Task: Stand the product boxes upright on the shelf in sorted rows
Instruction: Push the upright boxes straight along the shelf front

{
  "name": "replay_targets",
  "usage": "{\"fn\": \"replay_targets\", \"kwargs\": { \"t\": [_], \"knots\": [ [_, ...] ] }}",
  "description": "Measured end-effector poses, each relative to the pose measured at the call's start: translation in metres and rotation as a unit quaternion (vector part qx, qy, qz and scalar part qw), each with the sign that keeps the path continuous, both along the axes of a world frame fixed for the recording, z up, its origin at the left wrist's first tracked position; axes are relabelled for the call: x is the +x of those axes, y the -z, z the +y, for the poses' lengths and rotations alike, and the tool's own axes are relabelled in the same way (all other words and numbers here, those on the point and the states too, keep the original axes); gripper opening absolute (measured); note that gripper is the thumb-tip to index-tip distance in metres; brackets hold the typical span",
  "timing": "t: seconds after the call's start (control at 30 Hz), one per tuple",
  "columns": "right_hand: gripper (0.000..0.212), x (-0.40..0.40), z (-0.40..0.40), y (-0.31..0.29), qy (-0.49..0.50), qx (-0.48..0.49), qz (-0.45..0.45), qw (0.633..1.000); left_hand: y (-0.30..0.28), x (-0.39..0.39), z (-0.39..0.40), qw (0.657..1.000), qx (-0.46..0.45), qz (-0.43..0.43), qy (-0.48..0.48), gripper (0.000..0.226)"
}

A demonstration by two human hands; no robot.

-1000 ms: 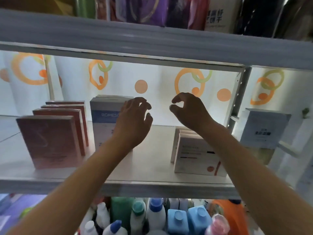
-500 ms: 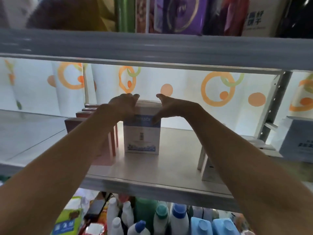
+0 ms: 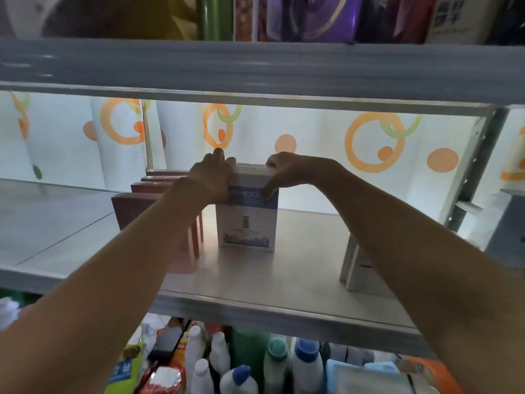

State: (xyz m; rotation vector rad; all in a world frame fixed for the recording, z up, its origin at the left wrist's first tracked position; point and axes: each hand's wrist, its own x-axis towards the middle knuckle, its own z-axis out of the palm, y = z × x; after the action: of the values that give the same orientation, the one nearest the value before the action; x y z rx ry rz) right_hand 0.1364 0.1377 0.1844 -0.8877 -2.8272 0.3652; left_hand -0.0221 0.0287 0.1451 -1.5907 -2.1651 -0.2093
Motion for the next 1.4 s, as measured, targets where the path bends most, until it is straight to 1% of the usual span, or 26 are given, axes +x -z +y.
{"fn": "replay_targets", "kwargs": {
  "t": [0.1,0.17,0.23,0.27,0.33,0.43,0.5,0.6,0.7,0.83,0.9,1.0,1.07,1.13,1.2,1.27,1.33,1.4],
  "knots": [
    [0.056,0.007,-0.002,0.0,-0.008,0.005,-0.005,1.0,-0.004,0.001,-0.002,0.999,0.006,-0.02,0.027,0.071],
    [0.057,0.014,-0.002,-0.001,-0.012,0.004,-0.02,1.0,-0.007,0.005,-0.003,0.994,0.011,-0.099,0.055,0.07],
    [0.054,0.024,-0.002,-0.003,-0.021,-0.004,-0.029,0.999,-0.008,0.01,-0.004,0.976,0.009,-0.197,0.091,0.071],
    [0.051,0.03,-0.003,-0.004,-0.023,-0.01,-0.031,0.999,-0.009,0.013,-0.006,0.966,0.002,-0.233,0.109,0.072],
    [0.045,0.044,-0.004,-0.008,-0.021,-0.029,-0.034,0.999,-0.01,0.019,-0.008,0.952,-0.012,-0.275,0.132,0.073],
    [0.04,0.067,-0.006,-0.011,-0.02,-0.087,-0.045,0.995,-0.011,0.033,-0.01,0.942,-0.034,-0.297,0.155,0.075],
    [0.043,0.078,-0.008,-0.01,-0.022,-0.112,-0.047,0.992,-0.012,0.043,-0.012,0.945,-0.055,-0.282,0.158,0.08],
    [0.044,0.086,-0.013,-0.004,-0.025,-0.124,-0.033,0.991,-0.016,0.051,-0.017,0.955,-0.086,-0.232,0.162,0.066],
    [0.051,0.089,-0.019,0.0,-0.029,-0.13,-0.019,0.991,-0.017,0.049,-0.025,0.946,-0.094,-0.245,0.193,0.059],
    [0.055,0.093,-0.029,0.006,-0.027,-0.124,0.001,0.992,-0.013,0.051,-0.038,0.932,-0.057,-0.287,0.215,0.063],
    [0.059,0.094,-0.032,0.01,-0.021,-0.117,0.021,0.993,-0.008,0.052,-0.041,0.92,-0.026,-0.322,0.22,0.069],
    [0.06,0.096,-0.034,0.016,-0.011,-0.121,0.06,0.991,0.003,0.055,-0.045,0.907,0.037,-0.37,0.197,0.085],
    [0.06,0.097,-0.034,0.02,-0.002,-0.13,0.088,0.988,0.01,0.057,-0.047,0.888,0.061,-0.414,0.189,0.092],
    [0.063,0.098,-0.034,0.023,0.006,-0.136,0.115,0.984,0.018,0.059,-0.048,0.859,0.082,-0.467,0.193,0.089],
    [0.066,0.098,-0.035,0.026,0.012,-0.133,0.136,0.982,0.029,0.063,-0.048,0.822,0.117,-0.52,0.202,0.078],
    [0.068,0.099,-0.036,0.029,0.017,-0.137,0.151,0.979,0.043,0.072,-0.049,0.777,0.16,-0.567,0.222,0.069],
    [0.068,0.098,-0.037,0.031,0.019,-0.141,0.159,0.977,0.057,0.084,-0.048,0.733,0.199,-0.602,0.247,0.063],
    [0.067,0.098,-0.037,0.029,0.018,-0.138,0.15,0.979,0.07,0.093,-0.046,0.693,0.217,-0.644,0.243,0.058]
  ]
}}
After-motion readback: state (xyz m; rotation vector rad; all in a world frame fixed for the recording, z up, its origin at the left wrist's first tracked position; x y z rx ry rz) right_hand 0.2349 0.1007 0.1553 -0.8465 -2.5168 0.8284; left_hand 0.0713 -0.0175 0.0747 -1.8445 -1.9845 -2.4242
